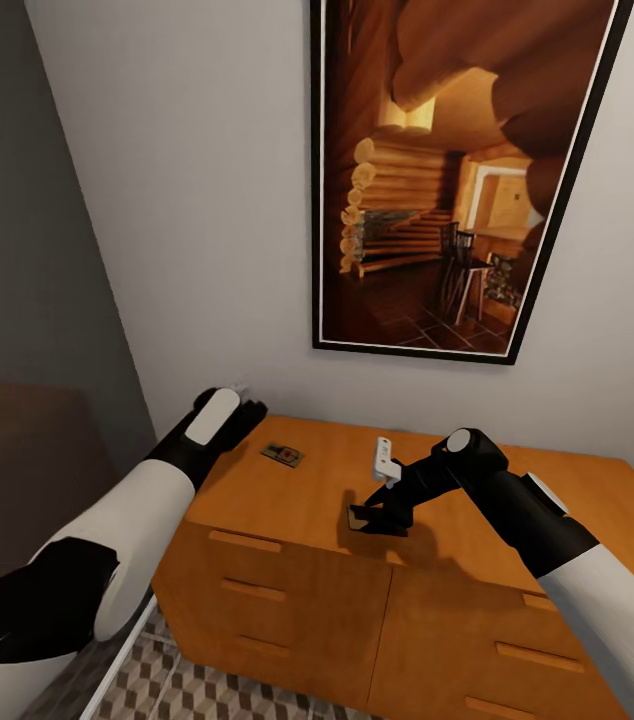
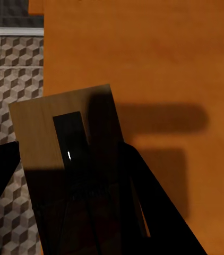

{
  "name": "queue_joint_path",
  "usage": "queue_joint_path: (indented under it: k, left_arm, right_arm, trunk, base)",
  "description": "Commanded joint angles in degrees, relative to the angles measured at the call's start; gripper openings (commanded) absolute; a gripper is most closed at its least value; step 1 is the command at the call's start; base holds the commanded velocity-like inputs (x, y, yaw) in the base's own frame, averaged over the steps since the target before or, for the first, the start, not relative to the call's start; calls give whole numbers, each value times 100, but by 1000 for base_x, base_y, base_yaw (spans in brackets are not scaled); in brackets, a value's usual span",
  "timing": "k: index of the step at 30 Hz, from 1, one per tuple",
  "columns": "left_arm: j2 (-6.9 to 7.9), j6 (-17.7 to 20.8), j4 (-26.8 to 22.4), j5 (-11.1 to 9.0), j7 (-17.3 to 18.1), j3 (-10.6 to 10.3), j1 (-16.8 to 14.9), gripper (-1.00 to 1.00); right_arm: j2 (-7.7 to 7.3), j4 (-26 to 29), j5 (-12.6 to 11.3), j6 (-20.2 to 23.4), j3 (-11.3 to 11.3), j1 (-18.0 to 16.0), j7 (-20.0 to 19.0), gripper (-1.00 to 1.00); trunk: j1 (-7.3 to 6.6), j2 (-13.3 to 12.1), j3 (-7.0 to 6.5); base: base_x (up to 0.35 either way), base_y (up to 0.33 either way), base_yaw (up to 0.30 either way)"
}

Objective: Take the four mousetraps from the cabinet in the bathroom and place them on the bathroom floor. Make sure all four end up on the same floor surface, and ensure that at least two of them are either under or directly next to the same bathroom sink.

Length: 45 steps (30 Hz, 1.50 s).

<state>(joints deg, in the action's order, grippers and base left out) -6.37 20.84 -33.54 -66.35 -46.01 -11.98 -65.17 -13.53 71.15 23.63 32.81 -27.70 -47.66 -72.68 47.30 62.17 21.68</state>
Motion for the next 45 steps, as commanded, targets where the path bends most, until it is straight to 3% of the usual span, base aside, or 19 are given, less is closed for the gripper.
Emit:
queue_joint_path:
  k: [1, 7, 12, 16, 18, 27, 45]
  left_arm:
    - [1, 17, 9, -26, -37, -28, -5, 100]
    - [-52, -76, 55, 2, -65, -141, -5, 100]
    - [-71, -586, 61, 1, -104, -393, -5, 100]
    - [-82, -1173, 68, -8, -642, -548, -5, 100]
    - [-83, -1243, 93, -8, -805, -558, -5, 100]
    - [-105, -1491, 222, -27, -985, -585, 23, 100]
    - [-121, -1513, 218, -41, -988, -586, 39, 100]
  right_arm:
    - [-2, 10, 20, 52, -8, -6, -24, -100]
    - [-1, 12, 19, 56, -8, -6, -26, -100]
    - [-1, 6, 23, 57, -8, -6, -21, -100]
    - [-1, -2, 26, 53, -8, -6, -18, -100]
    - [-1, -2, 27, 52, -8, -6, -18, -100]
    - [-1, 3, 27, 58, -8, -6, -18, -100]
    - [-1, 2, 27, 59, -8, -6, -18, -100]
  trunk:
    - [1, 5, 7]
    - [1, 5, 7]
    - [1, 5, 7]
    - [1, 5, 7]
    - [1, 5, 7]
    - [1, 5, 7]
    - [1, 5, 7]
  base:
    - [0, 0, 0]
    - [0, 0, 0]
    - [0, 0, 0]
    - [0, 0, 0]
    - [0, 0, 0]
    - [0, 0, 0]
    - [0, 0, 0]
